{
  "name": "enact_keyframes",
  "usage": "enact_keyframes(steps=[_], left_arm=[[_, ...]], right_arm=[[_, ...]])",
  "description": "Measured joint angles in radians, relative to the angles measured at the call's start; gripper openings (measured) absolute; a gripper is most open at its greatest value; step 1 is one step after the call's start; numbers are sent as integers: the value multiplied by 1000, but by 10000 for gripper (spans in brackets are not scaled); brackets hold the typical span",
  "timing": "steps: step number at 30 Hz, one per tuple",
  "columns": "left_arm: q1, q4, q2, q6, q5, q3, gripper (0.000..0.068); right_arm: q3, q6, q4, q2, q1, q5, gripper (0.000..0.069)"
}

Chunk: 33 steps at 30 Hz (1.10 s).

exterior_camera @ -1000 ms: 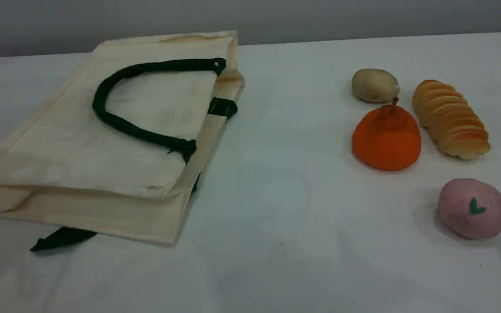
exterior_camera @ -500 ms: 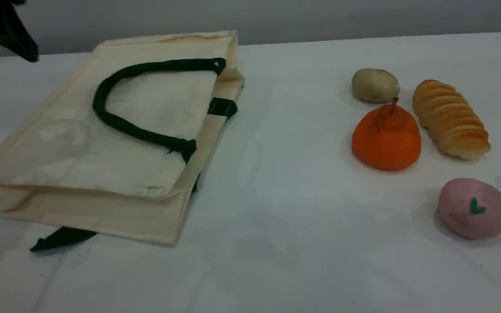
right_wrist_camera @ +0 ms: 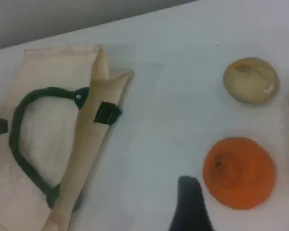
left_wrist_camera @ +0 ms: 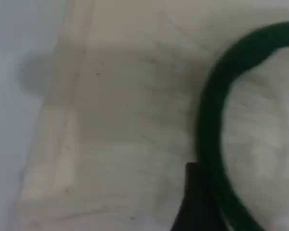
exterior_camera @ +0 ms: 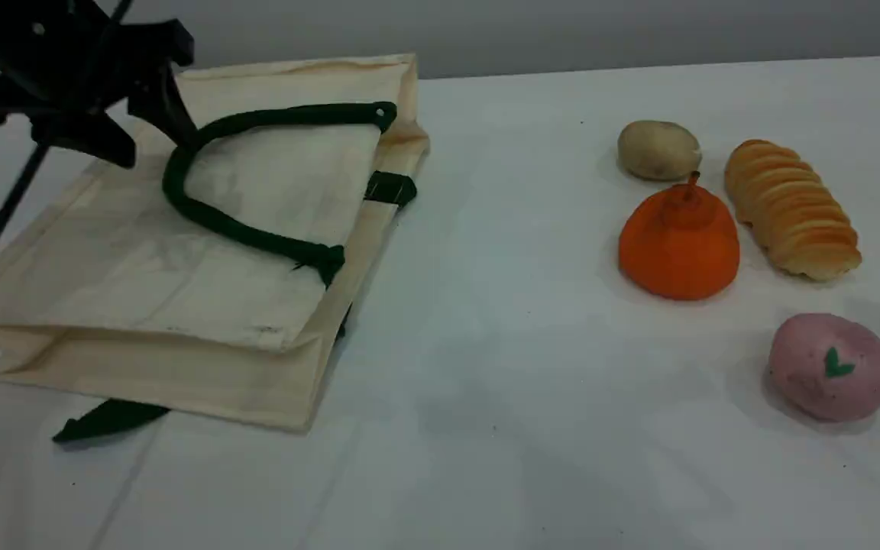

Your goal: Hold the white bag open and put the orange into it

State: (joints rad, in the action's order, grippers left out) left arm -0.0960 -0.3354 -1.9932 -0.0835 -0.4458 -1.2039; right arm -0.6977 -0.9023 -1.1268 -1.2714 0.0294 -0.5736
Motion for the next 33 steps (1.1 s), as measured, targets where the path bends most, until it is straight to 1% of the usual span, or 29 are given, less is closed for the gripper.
enact_keyframes(steps=[3, 5, 14, 19, 26, 33], left_arm=[[2, 28, -17, 14, -15, -2, 428], [2, 39, -25, 23, -1, -5, 428], [1, 19, -95, 23, 52, -6, 428], [-19, 19, -114, 22, 108, -6, 428], [-46, 12, -160, 22, 130, -7, 428], [-47, 12, -204, 42, 130, -8, 428]], right_arm=[[0, 0, 0, 0, 0, 6, 479], [0, -5, 0, 0, 0, 7, 479], [1, -19, 0, 0, 0, 22, 479], [1, -19, 0, 0, 0, 21, 479], [1, -19, 0, 0, 0, 19, 479], [1, -23, 0, 0, 0, 19, 479]])
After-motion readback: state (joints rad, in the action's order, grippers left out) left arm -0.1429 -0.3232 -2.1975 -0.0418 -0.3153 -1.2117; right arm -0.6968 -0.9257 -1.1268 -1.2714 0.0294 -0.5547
